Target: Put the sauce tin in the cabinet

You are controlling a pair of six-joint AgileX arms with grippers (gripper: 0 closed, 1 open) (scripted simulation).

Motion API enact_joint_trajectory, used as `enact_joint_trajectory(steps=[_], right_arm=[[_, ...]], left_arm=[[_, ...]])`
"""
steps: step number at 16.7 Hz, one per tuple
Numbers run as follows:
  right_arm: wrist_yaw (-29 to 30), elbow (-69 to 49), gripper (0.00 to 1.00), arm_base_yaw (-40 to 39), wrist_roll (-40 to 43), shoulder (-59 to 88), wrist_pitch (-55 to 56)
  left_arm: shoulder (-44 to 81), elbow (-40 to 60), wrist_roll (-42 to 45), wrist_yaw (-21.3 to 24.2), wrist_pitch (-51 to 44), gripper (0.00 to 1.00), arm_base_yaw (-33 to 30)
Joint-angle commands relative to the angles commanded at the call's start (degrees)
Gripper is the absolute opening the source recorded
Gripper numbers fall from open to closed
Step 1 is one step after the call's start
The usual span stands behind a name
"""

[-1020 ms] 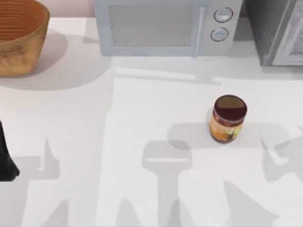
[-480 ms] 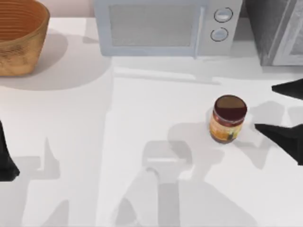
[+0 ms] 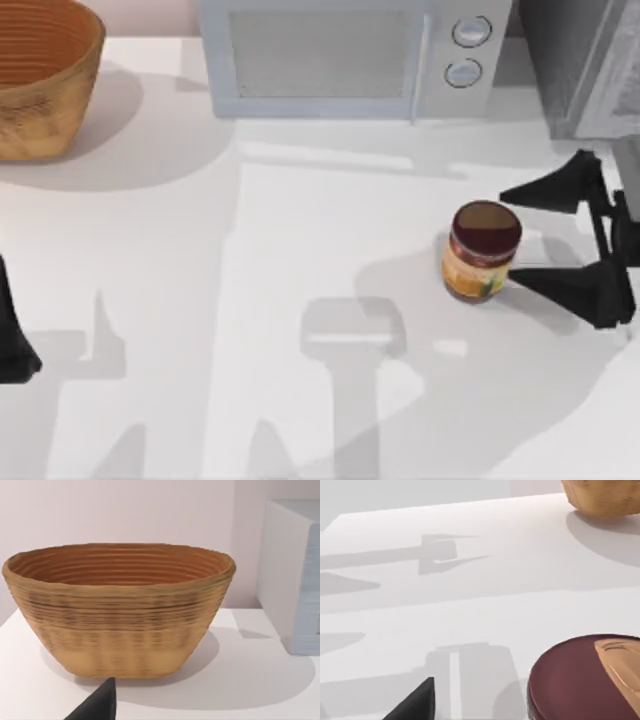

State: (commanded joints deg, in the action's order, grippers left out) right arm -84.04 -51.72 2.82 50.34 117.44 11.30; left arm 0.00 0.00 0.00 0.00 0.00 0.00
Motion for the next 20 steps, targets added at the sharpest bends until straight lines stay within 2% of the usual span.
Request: enact_joint_trajectory(steps=[3,7,12,13,16,20], right_arm=[[-6.9,-5.7,1.00,0.9,5.9,12.3,2.3],[-11.8,-10.2,1.00,1.8,10.3,21.2,4.3],[-12.3,-10.6,1.00,1.9,10.8,22.0,4.5],[-7.2,-11.7,1.00,1.1,9.2,22.1,7.1],[-8.6,-11.8,1.00,1.0,10.2,22.5,5.4],[-11.3,-13.7,1.00,0.7,16.9,23.8,-3.0]], left_arm=[[0.0,0.0,0.0,0.0,0.0,1.00,0.0],[0.0,0.0,0.0,0.0,0.0,1.00,0.0],[0.0,0.0,0.0,0.0,0.0,1.00,0.0],[0.0,0.0,0.0,0.0,0.0,1.00,0.0],[0.0,0.0,0.0,0.0,0.0,1.00,0.0],[0.0,0.0,0.0,0.0,0.0,1.00,0.0]])
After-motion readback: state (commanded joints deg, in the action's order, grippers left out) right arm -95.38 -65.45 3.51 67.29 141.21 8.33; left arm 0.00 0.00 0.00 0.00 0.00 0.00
